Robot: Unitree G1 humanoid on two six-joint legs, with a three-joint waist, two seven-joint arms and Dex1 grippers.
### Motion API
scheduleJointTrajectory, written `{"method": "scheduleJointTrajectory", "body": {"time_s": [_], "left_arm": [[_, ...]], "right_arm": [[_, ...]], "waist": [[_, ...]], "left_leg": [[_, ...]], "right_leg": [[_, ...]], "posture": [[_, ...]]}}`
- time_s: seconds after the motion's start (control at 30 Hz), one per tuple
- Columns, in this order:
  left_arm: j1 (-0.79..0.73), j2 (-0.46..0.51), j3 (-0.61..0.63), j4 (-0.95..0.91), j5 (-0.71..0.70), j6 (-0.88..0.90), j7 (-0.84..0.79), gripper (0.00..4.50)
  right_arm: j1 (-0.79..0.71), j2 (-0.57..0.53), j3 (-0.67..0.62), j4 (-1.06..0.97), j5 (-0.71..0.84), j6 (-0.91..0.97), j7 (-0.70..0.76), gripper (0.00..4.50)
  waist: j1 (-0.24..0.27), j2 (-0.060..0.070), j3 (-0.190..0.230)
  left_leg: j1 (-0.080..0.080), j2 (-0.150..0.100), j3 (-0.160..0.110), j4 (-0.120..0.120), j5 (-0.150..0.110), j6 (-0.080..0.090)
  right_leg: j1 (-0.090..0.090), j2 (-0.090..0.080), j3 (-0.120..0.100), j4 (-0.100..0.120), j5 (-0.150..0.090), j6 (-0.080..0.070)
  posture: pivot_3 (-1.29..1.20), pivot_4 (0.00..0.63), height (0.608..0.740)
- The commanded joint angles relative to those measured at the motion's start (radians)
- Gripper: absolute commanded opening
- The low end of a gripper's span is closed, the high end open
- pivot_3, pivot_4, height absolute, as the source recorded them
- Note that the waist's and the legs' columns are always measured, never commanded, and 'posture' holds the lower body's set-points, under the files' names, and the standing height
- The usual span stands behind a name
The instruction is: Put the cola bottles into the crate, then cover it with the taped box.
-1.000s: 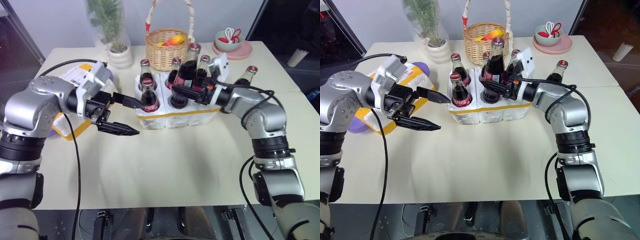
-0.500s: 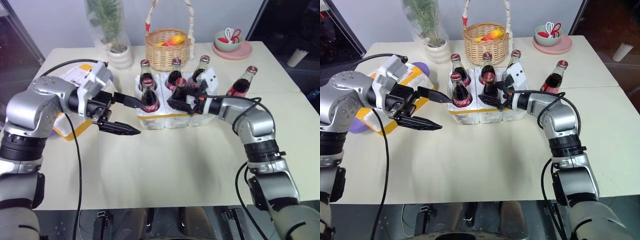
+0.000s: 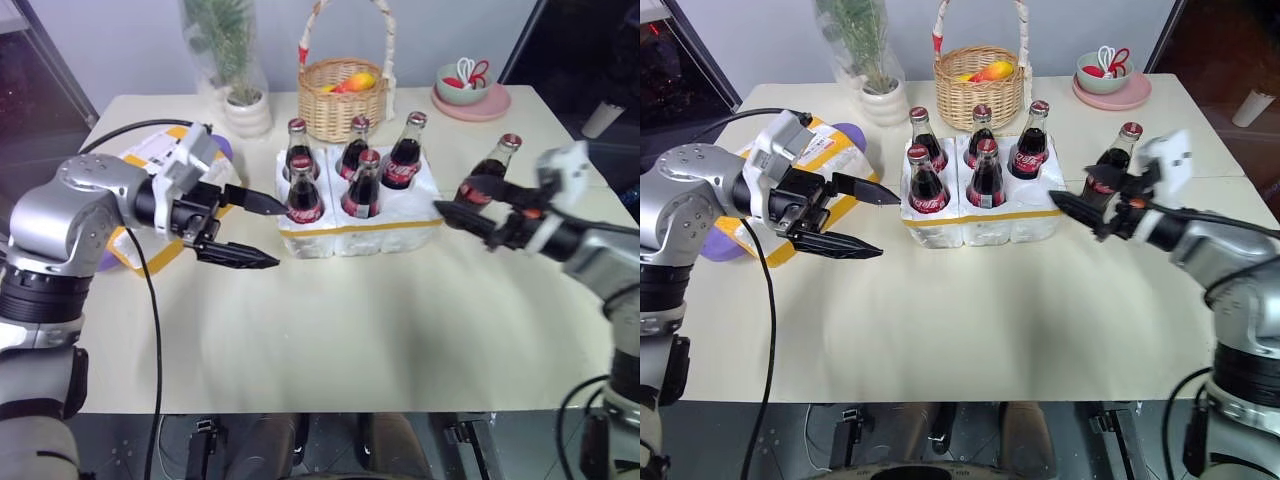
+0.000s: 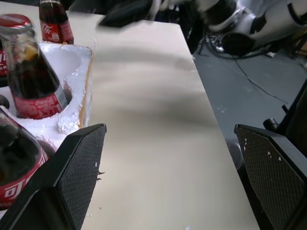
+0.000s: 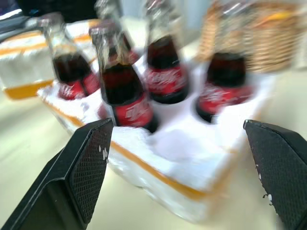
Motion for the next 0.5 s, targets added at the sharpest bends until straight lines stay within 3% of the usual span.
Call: {"method": "scheduleJointTrajectory", "body": {"time_s": [0.03, 0.27, 0.5], "left_arm": [[-0.01, 0.005, 0.039, 0.003, 0.0, -0.014, 0.003, 4.5], [0.008, 0.01, 0.051, -0.012, -0.012, -0.008, 0.006, 4.5], [-0.013, -0.002, 0.048, 0.004, 0.003, -0.019, 0.007, 4.5]], "right_arm": [[0.048, -0.031, -0.082, -0.02, 0.021, -0.003, -0.014, 4.44], [0.129, -0.018, -0.109, 0.059, -0.082, -0.098, -0.115, 4.44], [0.084, 0.018, -0.07, 0.169, -0.115, -0.174, -0.151, 4.44]], "waist": [[-0.001, 0.0, 0.0], [0.002, 0.0, 0.0], [0.002, 0.0, 0.0]], "left_leg": [[0.0, 0.0, 0.0, 0.0, 0.0, 0.0], [0.0, 0.0, 0.0, 0.0, 0.001, -0.002], [0.0, 0.0, 0.001, 0.0, 0.003, -0.005]], "right_leg": [[0.0, 0.0, 0.0, 0.0, 0.0, 0.0], [0.0, 0.0, 0.0, 0.0, 0.0, 0.0], [0.0, 0.0, 0.0, 0.0, 0.0, 0.0]], "posture": [[0.0, 0.15, 0.74], [0.0, 0.15, 0.74], [0.0, 0.15, 0.74]]}}
